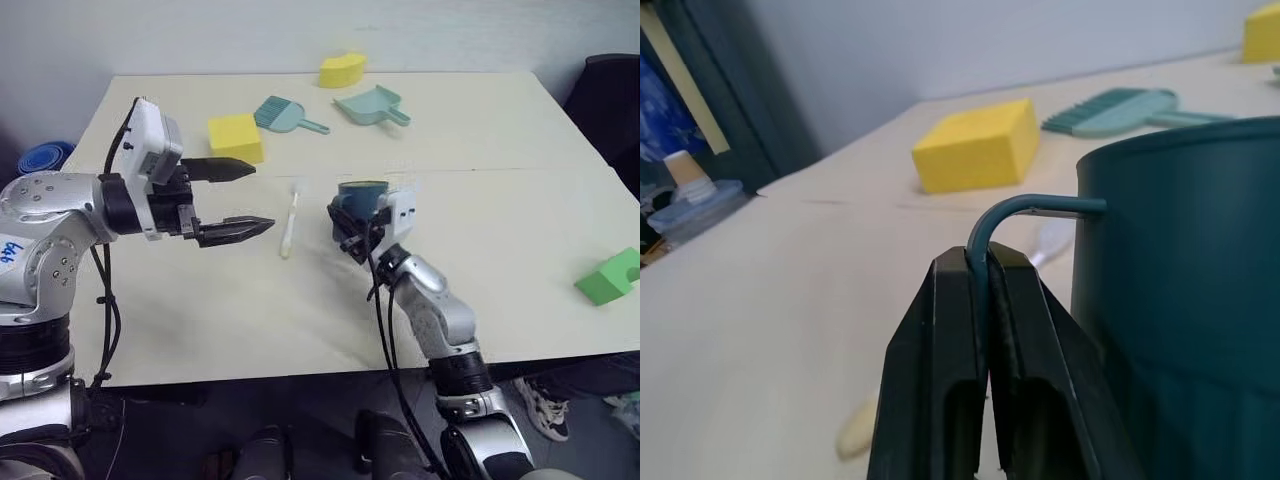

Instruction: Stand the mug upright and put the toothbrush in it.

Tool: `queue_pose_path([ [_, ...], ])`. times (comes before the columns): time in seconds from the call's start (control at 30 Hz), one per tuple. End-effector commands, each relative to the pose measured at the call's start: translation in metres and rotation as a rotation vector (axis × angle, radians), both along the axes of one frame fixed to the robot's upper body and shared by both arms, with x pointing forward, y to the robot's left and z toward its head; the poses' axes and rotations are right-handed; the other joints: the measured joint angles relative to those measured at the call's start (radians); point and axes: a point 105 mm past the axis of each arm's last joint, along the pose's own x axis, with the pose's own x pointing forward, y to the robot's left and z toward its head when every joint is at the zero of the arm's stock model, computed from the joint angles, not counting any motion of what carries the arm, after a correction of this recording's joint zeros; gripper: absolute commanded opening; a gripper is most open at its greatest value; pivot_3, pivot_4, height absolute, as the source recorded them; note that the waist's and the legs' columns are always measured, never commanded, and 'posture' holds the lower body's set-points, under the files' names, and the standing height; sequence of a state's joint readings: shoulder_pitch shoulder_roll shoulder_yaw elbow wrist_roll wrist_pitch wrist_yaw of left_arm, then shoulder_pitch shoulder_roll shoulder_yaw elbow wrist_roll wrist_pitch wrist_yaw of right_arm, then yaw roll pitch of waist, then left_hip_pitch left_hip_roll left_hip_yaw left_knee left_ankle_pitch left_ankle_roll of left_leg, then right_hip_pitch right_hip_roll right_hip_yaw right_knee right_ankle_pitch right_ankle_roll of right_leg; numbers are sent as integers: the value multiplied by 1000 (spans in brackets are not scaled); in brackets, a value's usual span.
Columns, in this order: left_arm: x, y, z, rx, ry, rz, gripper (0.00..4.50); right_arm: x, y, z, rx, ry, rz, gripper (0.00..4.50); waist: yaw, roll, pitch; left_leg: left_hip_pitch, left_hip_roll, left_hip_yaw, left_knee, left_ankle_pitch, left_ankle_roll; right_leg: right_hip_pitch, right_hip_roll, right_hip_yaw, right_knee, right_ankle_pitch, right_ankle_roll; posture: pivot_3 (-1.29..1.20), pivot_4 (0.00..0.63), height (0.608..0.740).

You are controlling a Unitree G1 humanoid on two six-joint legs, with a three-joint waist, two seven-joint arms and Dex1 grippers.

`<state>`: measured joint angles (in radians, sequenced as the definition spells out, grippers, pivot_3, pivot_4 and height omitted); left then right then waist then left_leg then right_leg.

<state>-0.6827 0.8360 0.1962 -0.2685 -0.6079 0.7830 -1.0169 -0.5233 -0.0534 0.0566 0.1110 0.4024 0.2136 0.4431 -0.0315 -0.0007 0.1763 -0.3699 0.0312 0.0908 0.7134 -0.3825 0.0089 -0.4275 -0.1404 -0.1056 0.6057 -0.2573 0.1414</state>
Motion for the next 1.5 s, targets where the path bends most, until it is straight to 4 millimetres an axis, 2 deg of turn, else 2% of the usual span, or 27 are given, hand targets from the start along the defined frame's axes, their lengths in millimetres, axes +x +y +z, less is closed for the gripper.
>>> queue_pose_path([
  [0.03, -11, -1, 15, 27, -51, -11, 4500, -5, -1, -6, 15, -69, -1, 26, -5, 0, 0, 1, 0, 0, 0, 0, 0, 0, 0, 0, 1, 0, 0, 0, 150, 740],
  [0.07, -12, -1, 15, 31, -48, -11, 4500, -6, -2, -8, 22, -69, 2, 26, -5, 0, 0, 1, 0, 0, 0, 0, 0, 0, 0, 0, 1, 0, 0, 0, 150, 740],
  [0.17, -11, 0, 12, 38, -40, -6, 4500, -17, -1, -18, 9, -59, 36, 722, -3, 0, 0, 1, 0, 0, 0, 0, -1, 0, 0, 0, 1, 0, 0, 0, 150, 740],
  [0.43, -5, -5, 13, 33, -35, -23, 4500, -35, -7, -23, -77, -65, 74, 3269, -1, 0, 0, 1, 1, 1, 0, 0, -1, 0, 0, 1, 1, 0, 0, 0, 150, 740],
  [0.57, 0, -3, 10, 30, -28, -21, 4500, -40, -17, -28, -177, -21, 48, 4467, 1, 0, 0, 1, 1, 1, 0, 0, -1, 0, 0, 1, 0, 0, 0, 0, 150, 740],
  [0.63, 1, 0, 7, 33, -19, -6, 4500, -48, -23, -32, -231, 3, 55, 4467, 4, 0, 0, 1, 0, 1, 0, 0, -1, 0, 0, 1, 0, 0, 0, 0, 150, 740],
  [0.73, 1, 15, -1, 42, 11, 50, 4500, -73, -41, -36, -326, 79, 103, 4467, 4, 0, 0, 1, 0, 1, 0, 0, -1, 0, 0, 1, 0, 0, 0, 0, 150, 740],
  [0.8, -3, 32, -8, 53, 35, 100, 4500, -91, -56, -34, -345, 133, 135, 4467, 4, 0, 0, 1, 1, 1, -1, 0, -1, 0, 0, 1, 0, 0, 0, 0, 150, 740],
  [0.9, -13, 68, -21, 85, 101, 201, 4500, -119, -82, -30, -402, 206, 184, 4467, 2, 0, 0, 0, 1, 1, -1, 0, -1, -1, 1, 1, -1, -1, -1, 0, 150, 740],
  [1.0, -28, 113, -31, 109, 177, 318, 4500, -141, -113, -7, -463, 209, 240, 4467, 6, 1, 1, 1, 2, 3, -2, -1, -1, -1, 1, 2, -1, -1, -2, 0, 150, 740],
  [1.1, -42, 157, -23, 101, 210, 431, 4500, -144, -158, 29, -515, 211, 197, 4467, 10, 0, 1, 1, 2, 4, -2, -1, -1, -1, 1, 2, -4, -1, -2, 0, 150, 740],
  [1.2, -48, 178, -16, 101, 210, 472, 4500, -148, -179, 56, -522, 200, 194, 4467, 28, -1, 1, 1, 2, 5, -2, -2, 0, 0, 1, 2, -6, -2, -3, 0, 150, 740],
  [1.3, -34, 172, -11, 56, 181, 461, 4500, -142, -186, 63, -537, 174, 155, 4467, 49, -2, 0, 2, 2, 4, -2, -3, 1, 0, 1, 2, -5, -2, -3, 0, 150, 740],
  [1.4, -7, 155, -19, 18, 231, 481, 4500, -132, -188, 58, -573, 157, 92, 4467, 62, -2, 0, 1, 1, 4, 1, -3, 1, 1, 0, 2, -4, -2, -3, 0, 150, 740],
  [1.5, 31, 113, -37, -18, 310, 471, 4500, -131, -178, 59, -570, 120, 69, 4467, 72, -3, 0, 2, -1, 4, 3, -3, 1, 2, -1, 2, 1, -1, -2, 0, 150, 740],
])
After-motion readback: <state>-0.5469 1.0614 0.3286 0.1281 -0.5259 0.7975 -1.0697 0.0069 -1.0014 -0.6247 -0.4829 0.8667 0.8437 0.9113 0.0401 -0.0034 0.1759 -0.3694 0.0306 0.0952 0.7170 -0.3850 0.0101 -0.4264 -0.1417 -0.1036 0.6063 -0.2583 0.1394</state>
